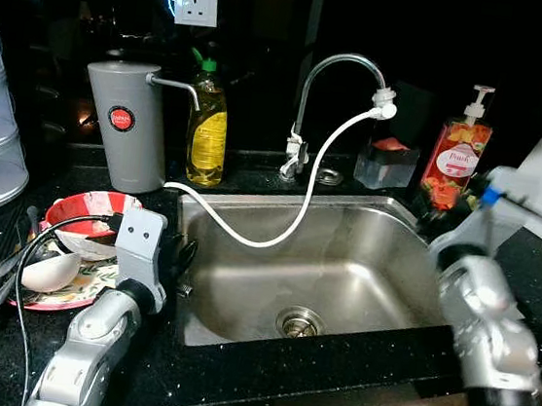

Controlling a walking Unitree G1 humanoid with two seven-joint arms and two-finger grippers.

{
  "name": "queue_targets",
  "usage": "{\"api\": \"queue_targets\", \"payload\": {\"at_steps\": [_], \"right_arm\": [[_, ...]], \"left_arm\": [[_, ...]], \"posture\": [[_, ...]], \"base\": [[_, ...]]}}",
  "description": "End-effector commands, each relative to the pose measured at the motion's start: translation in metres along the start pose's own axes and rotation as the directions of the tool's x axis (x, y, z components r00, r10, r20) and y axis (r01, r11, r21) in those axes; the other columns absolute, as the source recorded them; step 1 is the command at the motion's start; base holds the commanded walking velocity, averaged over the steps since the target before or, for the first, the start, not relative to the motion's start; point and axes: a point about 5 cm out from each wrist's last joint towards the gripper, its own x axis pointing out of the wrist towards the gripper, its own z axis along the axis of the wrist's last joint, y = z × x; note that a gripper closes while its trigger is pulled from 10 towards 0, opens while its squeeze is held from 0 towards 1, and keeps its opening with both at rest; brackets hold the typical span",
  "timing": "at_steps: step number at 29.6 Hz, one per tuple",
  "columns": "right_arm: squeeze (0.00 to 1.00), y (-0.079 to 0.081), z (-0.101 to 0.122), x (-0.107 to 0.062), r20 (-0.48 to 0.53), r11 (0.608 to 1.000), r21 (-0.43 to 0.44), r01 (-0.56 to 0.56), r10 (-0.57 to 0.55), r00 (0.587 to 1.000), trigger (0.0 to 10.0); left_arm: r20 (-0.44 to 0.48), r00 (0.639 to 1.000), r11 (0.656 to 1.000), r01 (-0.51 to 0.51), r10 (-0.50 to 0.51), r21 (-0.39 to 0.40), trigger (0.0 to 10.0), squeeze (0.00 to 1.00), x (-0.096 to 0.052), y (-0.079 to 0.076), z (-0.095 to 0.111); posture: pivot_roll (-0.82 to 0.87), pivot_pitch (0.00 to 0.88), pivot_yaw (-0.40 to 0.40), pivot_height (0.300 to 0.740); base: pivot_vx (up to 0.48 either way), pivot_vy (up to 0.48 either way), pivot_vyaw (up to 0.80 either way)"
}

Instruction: Kitchen organization

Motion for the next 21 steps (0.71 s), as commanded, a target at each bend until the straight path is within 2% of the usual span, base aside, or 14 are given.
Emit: {"api": "queue_targets", "payload": {"at_steps": [1, 4, 7, 8, 14, 17, 18, 21], "right_arm": [[0.00, 0.012, -0.001, -0.004, -0.025, 0.998, 0.020, -0.051, 0.052, 0.998, 10.0], [0.00, 0.018, -0.010, -0.009, -0.067, 0.997, 0.035, -0.070, 0.072, 0.995, 10.0], [0.00, 0.023, -0.015, -0.010, -0.093, 0.995, -0.015, -0.096, 0.094, 0.991, 10.0], [0.00, 0.026, -0.018, -0.009, -0.124, 0.991, -0.071, -0.110, 0.100, 0.987, 10.0], [0.00, 0.027, -0.017, -0.007, -0.140, 0.992, -0.062, -0.106, 0.097, 0.985, 10.0], [0.00, 0.027, -0.016, -0.007, -0.142, 0.992, -0.061, -0.109, 0.099, 0.985, 10.0], [0.00, 0.027, -0.016, -0.007, -0.144, 0.992, -0.067, -0.109, 0.098, 0.985, 10.0], [0.00, 0.027, -0.016, -0.006, -0.143, 0.992, -0.071, -0.106, 0.095, 0.985, 10.0]], "left_arm": [[-0.002, 1.000, 0.999, -0.025, 0.025, 0.024, 10.0, 0.00, -0.005, 0.008, 0.004], [0.013, 0.999, 0.999, -0.039, 0.038, 0.038, 10.0, 0.00, -0.006, 0.012, 0.010], [0.026, 0.999, 0.997, -0.044, 0.042, 0.065, 10.0, 0.00, -0.006, 0.014, 0.016], [0.016, 0.999, 0.995, -0.038, 0.037, 0.097, 10.0, 0.00, -0.005, 0.016, 0.021], [-0.027, 0.999, 0.984, -0.018, 0.023, 0.178, 10.0, 0.00, -0.006, 0.019, 0.030], [-0.028, 0.998, 0.975, -0.046, 0.053, 0.218, 10.0, 0.00, -0.006, 0.025, 0.038], [-0.040, 0.993, 0.966, -0.096, 0.109, 0.240, 10.0, 0.00, -0.004, 0.032, 0.043], [-0.053, 0.986, 0.961, -0.141, 0.158, 0.236, 10.0, 0.00, -0.003, 0.040, 0.052]], "posture": [[-0.08, 0.000, -0.008, 0.740], [-0.08, 0.000, -0.007, 0.740], [-0.08, 0.000, -0.007, 0.740], [-0.06, 0.000, -0.010, 0.740], [-0.06, 0.000, -0.011, 0.740], [-0.05, 0.000, -0.012, 0.740], [-0.05, 0.000, -0.011, 0.740], [-0.05, 0.000, -0.011, 0.740]], "base": [[0.000, 0.000, 0.00], [0.000, 0.000, 0.00], [0.000, 0.000, 0.00], [0.000, 0.000, 0.00], [0.000, 0.000, 0.00], [0.000, 0.000, 0.00], [0.000, 0.000, 0.00], [0.000, 0.000, 0.00]]}}
